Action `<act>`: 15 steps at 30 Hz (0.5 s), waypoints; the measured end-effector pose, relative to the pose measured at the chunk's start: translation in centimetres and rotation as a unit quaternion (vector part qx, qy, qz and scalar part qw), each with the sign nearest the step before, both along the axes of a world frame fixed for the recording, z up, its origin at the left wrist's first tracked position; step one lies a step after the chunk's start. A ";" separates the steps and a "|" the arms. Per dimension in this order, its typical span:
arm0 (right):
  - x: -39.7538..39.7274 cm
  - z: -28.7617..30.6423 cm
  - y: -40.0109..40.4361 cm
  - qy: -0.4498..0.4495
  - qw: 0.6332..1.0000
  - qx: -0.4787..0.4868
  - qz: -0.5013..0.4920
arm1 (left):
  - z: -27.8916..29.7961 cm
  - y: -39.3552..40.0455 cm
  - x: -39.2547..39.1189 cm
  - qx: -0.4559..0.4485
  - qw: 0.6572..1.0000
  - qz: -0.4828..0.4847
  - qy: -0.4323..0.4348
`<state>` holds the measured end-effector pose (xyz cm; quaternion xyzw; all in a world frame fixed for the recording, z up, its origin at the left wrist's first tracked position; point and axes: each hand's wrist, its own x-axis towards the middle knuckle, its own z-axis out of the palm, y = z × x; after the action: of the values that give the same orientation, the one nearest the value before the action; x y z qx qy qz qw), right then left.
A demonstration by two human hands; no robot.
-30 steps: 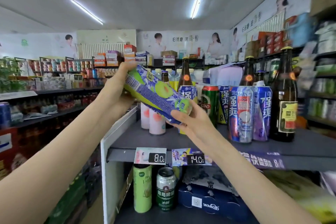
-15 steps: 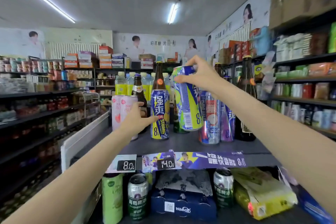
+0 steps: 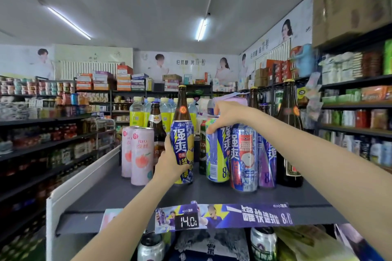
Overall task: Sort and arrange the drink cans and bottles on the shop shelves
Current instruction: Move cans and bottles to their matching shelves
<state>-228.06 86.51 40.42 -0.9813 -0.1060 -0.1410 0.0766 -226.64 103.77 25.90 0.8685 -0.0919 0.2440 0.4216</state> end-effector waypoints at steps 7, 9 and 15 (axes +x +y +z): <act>2.4 -0.1 -0.8 0.027 0.999 -0.015 -0.031 | -0.4 0.3 1.1 0.001 1.000 -0.004 -0.014; 2.9 -0.3 -1.1 0.032 0.999 -0.019 -0.040 | -0.7 0.5 1.3 -0.003 1.000 -0.010 -0.017; 3.2 -0.3 -0.3 -0.014 0.996 -0.070 -0.047 | -1.2 1.1 1.6 -0.022 0.999 -0.033 -0.033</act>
<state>-224.83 86.25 40.11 -0.9861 -0.0703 -0.1503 -0.0001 -225.04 104.88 24.72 0.8471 -0.1287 0.2602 0.4452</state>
